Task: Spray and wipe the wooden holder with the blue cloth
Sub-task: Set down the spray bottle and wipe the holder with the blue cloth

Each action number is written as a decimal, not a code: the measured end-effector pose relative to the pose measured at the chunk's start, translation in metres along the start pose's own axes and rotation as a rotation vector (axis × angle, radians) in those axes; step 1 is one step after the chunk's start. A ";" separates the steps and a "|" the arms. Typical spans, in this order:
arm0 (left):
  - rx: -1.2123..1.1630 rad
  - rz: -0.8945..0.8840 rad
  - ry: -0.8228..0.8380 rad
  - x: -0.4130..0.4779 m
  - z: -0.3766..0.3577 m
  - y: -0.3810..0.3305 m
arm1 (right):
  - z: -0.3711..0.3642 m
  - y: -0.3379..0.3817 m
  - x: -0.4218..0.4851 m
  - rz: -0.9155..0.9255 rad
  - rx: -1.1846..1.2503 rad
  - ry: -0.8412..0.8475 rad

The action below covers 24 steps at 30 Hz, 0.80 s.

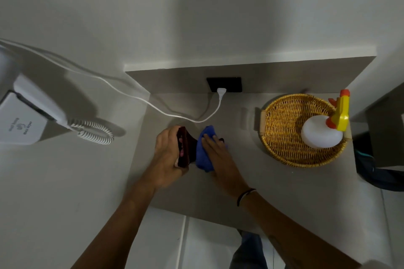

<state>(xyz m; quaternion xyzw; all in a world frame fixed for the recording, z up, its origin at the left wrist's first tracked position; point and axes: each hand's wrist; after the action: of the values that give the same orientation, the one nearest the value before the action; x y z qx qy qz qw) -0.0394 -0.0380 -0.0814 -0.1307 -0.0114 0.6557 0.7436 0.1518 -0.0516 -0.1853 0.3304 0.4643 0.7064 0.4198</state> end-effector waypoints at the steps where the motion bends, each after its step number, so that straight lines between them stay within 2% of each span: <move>1: 0.012 -0.031 -0.029 0.002 -0.002 0.001 | -0.007 0.017 0.000 0.022 0.123 -0.066; 3: 0.026 -0.118 -0.098 0.008 -0.004 0.001 | -0.021 0.047 0.002 0.095 0.302 -0.165; 4: 0.030 -0.127 -0.127 0.012 -0.003 -0.002 | -0.025 0.056 0.003 0.140 0.314 -0.174; 7: 0.046 -0.089 -0.200 0.013 0.000 -0.003 | -0.030 0.050 0.000 0.269 0.160 -0.110; 10: -0.026 0.015 -0.019 -0.004 -0.002 0.008 | -0.018 0.006 -0.011 0.149 -0.127 0.009; 12: -0.059 0.036 0.001 -0.011 -0.004 0.010 | -0.004 -0.021 -0.016 0.024 -0.355 0.133; 13: -0.052 0.028 -0.012 -0.012 -0.007 0.008 | 0.002 -0.029 -0.016 -0.020 -0.370 0.165; 16: -0.055 0.057 -0.020 -0.006 -0.005 0.003 | 0.006 -0.011 -0.010 -0.023 -0.073 0.092; 19: -0.013 -0.012 -0.074 0.001 0.000 -0.001 | -0.016 0.037 -0.006 0.145 0.186 -0.066; 22: 0.005 0.026 -0.114 0.003 0.005 -0.007 | -0.030 0.049 -0.006 0.261 0.135 -0.074; 24: -0.043 0.054 -0.046 -0.008 0.007 -0.008 | -0.025 0.024 -0.014 0.243 -0.034 -0.042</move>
<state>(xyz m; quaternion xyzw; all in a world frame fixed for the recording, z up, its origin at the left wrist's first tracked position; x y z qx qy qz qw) -0.0341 -0.0453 -0.0719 -0.1317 -0.0391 0.6780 0.7221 0.1297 -0.0783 -0.1727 0.3916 0.3999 0.7529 0.3462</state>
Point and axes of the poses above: each hand's wrist, its own x-axis towards the middle knuckle, its own z-axis out of the back of the hand, y = z × x, and after that the axes turned 11 degrees about x, right-handed
